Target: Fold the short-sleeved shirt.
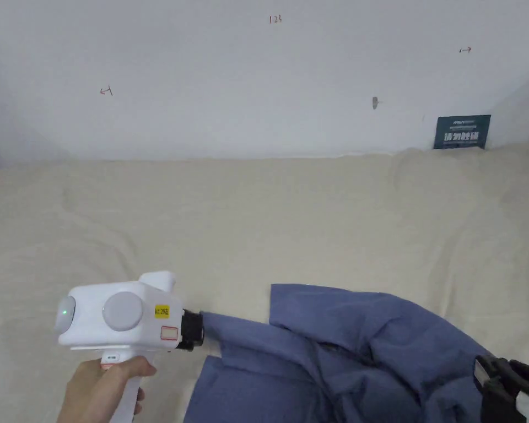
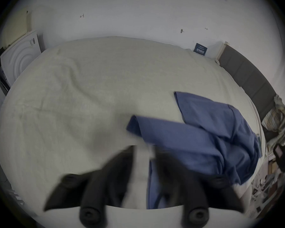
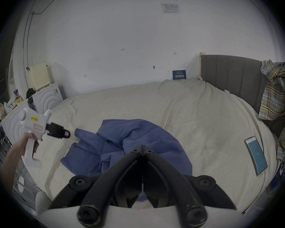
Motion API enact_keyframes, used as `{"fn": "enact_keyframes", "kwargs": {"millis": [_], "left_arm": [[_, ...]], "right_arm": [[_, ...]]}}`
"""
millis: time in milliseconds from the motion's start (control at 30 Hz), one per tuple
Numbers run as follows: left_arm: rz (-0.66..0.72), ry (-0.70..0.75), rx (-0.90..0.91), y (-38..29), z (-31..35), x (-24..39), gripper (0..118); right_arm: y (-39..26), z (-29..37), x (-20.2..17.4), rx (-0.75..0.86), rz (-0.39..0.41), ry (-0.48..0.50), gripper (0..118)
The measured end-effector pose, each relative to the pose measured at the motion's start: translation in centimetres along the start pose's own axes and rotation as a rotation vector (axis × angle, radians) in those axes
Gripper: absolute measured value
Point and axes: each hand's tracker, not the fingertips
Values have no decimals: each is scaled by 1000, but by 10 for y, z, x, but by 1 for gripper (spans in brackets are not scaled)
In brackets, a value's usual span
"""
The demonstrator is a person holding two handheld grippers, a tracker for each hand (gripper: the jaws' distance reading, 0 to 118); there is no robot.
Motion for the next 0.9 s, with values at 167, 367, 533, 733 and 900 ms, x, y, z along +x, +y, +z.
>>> {"fn": "enact_keyframes", "kwargs": {"millis": [167,367,533,733,900], "left_arm": [[6,51,-16,36,-32,-10,98],[3,80,-71,52,-78,-10,98],[-157,175,-84,25,-89,19,75],[-178,210,-77,33,-87,34,6],[-157,157,-73,30,-74,40,5]], "right_arm": [[2,-13,1,-19,12,-12,0],[2,-23,5,-26,-4,-30,0],[0,-28,7,-46,-4,-39,0],[0,-30,13,-59,-11,-34,0],[20,-29,19,-38,-1,19,0]]}}
